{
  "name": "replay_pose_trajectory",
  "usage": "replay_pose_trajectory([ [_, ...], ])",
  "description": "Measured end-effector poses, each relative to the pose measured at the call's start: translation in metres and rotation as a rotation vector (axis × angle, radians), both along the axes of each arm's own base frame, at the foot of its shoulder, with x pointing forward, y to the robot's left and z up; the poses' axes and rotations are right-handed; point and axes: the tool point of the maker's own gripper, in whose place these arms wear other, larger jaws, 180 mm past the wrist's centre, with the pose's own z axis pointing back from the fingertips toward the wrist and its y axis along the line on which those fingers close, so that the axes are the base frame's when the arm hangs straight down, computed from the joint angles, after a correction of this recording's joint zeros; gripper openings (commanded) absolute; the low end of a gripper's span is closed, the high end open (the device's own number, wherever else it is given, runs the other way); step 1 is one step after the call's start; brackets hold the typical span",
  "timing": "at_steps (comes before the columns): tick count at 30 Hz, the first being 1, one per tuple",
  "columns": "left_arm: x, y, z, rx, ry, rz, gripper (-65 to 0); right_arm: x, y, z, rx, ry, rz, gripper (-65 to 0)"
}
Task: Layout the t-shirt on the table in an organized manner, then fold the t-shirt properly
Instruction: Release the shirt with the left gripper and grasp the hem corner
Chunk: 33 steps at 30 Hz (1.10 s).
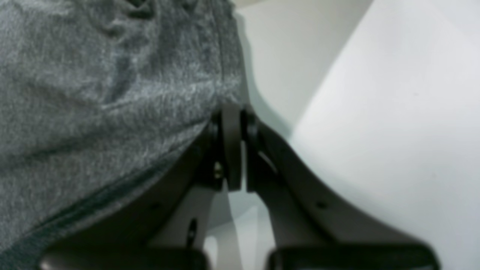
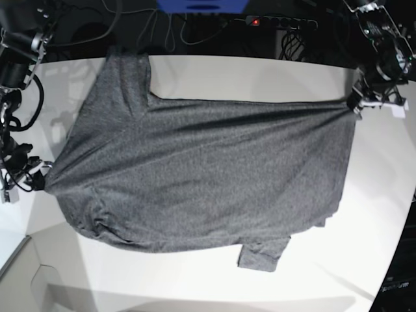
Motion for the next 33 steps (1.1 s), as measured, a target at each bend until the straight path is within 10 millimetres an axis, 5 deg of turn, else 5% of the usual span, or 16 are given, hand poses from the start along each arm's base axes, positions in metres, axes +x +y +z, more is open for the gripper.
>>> replay_pose_trajectory([
  [7,-0.014,0.000,-0.006,0.001,0.032,0.001,-63.2,-0.011,-0.001,-0.011,0.001,0.031,-0.002,-65.0],
  [15,-0.011,0.000,-0.003,-0.007,0.011,0.003,-39.5,-0.034,-0.001,-0.032,-0.001,0.095,-0.002,-65.0],
  [20,-0.004,0.006,0.014,0.062,-0.012,-0.020,-36.8,-0.037,-0.001,-0.033,-0.002,0.089,-0.002,-65.0],
  [27,0.036,0.012,0.078,0.160,-0.193,-0.043,-36.7,-0.040,-0.002,-0.035,-0.006,0.102,-0.001,-43.5],
  [33,0.052,0.042,0.101,0.199,-0.254,0.039,-36.6,-0.041,-0.032,-0.016,0.001,0.043,-0.090,-34.9],
])
